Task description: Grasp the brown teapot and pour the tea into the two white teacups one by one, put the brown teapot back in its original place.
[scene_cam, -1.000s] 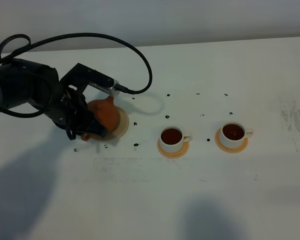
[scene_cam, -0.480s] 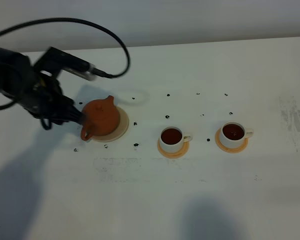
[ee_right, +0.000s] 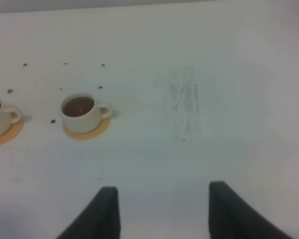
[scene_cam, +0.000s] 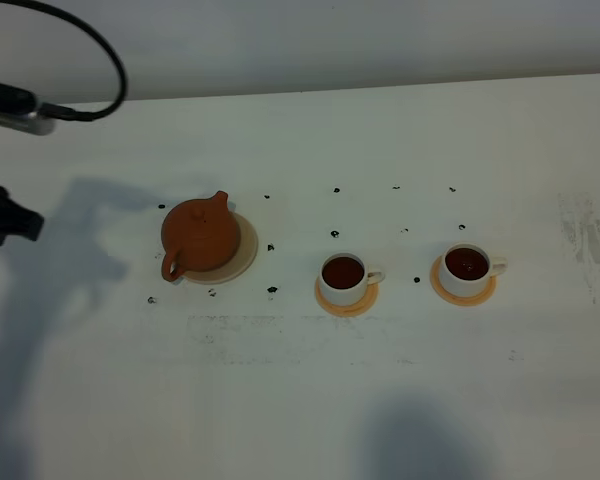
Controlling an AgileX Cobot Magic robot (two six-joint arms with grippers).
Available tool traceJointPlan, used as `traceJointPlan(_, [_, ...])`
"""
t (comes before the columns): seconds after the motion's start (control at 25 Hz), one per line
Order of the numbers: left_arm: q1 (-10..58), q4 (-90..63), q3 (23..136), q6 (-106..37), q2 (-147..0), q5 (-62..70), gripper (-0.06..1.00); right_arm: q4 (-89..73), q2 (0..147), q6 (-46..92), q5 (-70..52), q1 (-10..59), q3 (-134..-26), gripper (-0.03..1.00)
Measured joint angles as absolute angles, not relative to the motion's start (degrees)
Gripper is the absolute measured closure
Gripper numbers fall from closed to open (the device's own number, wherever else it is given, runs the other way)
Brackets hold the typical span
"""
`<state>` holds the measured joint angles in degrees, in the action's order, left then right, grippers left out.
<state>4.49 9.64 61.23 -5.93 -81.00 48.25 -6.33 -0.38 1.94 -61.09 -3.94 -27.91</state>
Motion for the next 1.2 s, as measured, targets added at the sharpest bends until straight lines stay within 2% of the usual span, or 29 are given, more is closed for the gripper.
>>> traceJointPlan(0.32, [3.1,8.0,48.4,-1.1,-59.2,54.4,0.53,-6.3,-0.4,1.9,-61.1,-3.9,-27.9,0.55])
traceJointPlan(0.6, [3.1,-0.3,39.5,-0.5,-35.8,56.8,0.53,-6.3,-0.4,1.9,-61.1,-3.9,-27.9,0.55])
traceJointPlan(0.76, [3.1,-0.8,37.3,1.8,-27.4,60.9,0.53,-6.3,-0.4,1.9,-61.1,-3.9,-27.9,0.55])
traceJointPlan(1.2, [3.1,-0.7,29.0,2.8,-12.4,60.3,0.53,-6.3,-0.4,1.9,-61.1,-3.9,-27.9,0.55])
